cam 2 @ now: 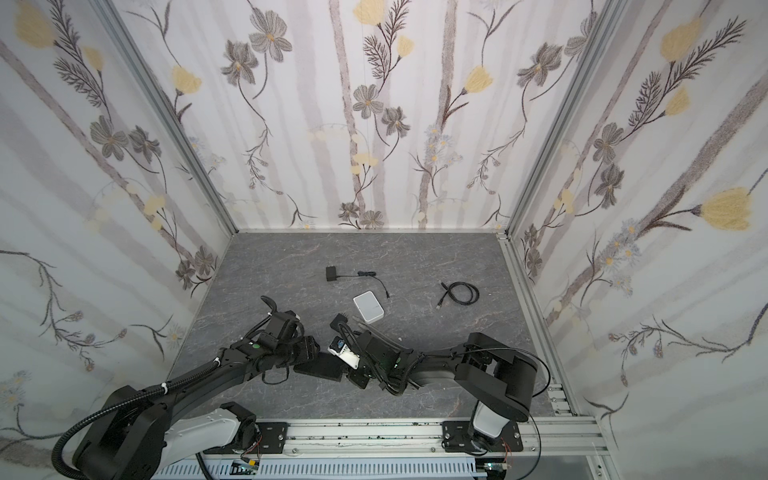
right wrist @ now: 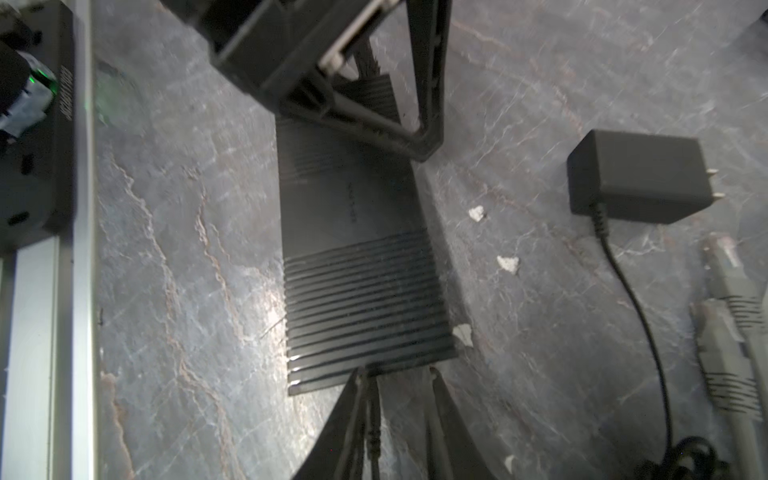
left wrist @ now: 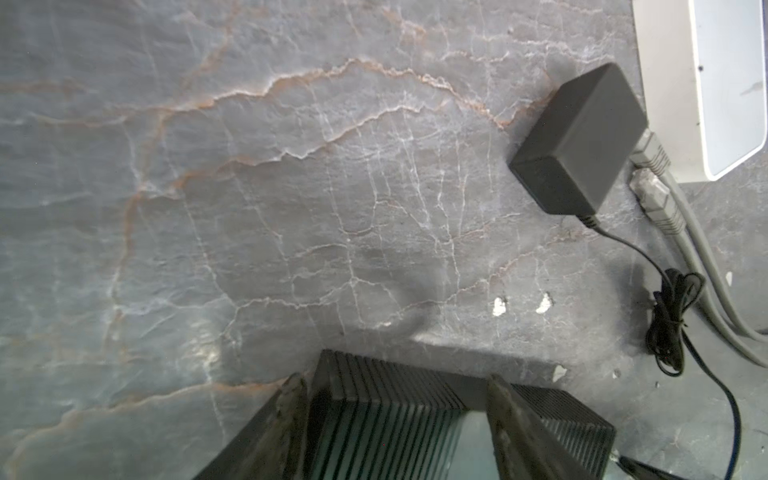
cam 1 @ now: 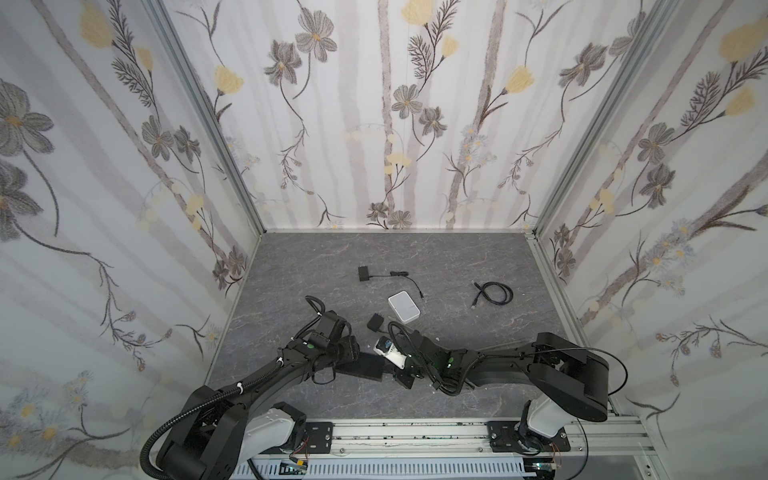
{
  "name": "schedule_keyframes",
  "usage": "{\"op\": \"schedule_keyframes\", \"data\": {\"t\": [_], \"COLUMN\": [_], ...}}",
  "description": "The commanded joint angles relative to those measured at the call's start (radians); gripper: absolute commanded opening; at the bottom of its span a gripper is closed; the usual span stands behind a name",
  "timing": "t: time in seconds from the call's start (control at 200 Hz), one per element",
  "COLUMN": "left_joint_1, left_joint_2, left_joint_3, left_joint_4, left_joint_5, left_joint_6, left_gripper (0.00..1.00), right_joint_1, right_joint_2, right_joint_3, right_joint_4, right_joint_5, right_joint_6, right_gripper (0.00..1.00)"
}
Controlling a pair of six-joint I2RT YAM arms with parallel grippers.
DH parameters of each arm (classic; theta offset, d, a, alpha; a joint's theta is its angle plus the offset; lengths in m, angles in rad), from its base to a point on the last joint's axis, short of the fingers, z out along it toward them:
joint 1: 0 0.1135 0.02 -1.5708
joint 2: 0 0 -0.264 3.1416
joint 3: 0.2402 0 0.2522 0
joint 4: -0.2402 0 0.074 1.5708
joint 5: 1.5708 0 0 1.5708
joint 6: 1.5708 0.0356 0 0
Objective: Insert the plug into the switch port
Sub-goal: 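Open the right gripper off the plug and lift both grippers away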
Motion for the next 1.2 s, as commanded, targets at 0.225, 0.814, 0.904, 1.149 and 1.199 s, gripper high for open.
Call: {"op": "schedule_keyframes", "data": {"t": [0.225,0.814,0.904,1.149,1.199], "left_joint_1": [0.001,-0.103,-0.089,-0.068,-0.068], "left_joint_2": [-0.051,-0.160,-0.038,0.096,0.108], "left_joint_3": [0.065,0.247,0.314,0.401,0.439], "left_joint_4": [-0.166,-0.178,-0.143,0.038,-0.016], "left_joint_5": [-0.122,0.018,-0.026,-0.149,-0.131], "left_joint_6": [-0.062,-0.070,-0.025,0.029,0.032], "left_gripper": [0.86,0.89,0.89,0.83,0.82], "right_joint_1": [0.002,-0.176,-0.302,-0.402,-0.400], "right_joint_2": [-0.335,-0.484,-0.403,-0.262,-0.259], "right_joint_3": [-0.166,-0.105,-0.094,-0.009,0.008], "right_joint_4": [-0.075,-0.028,0.044,0.010,-0.025], "right_joint_5": [0.109,-0.028,-0.235,-0.363,-0.355], "right_joint_6": [0.093,0.457,0.514,0.457,0.477], "right_gripper": [0.39,0.54,0.55,0.51,0.50]}}
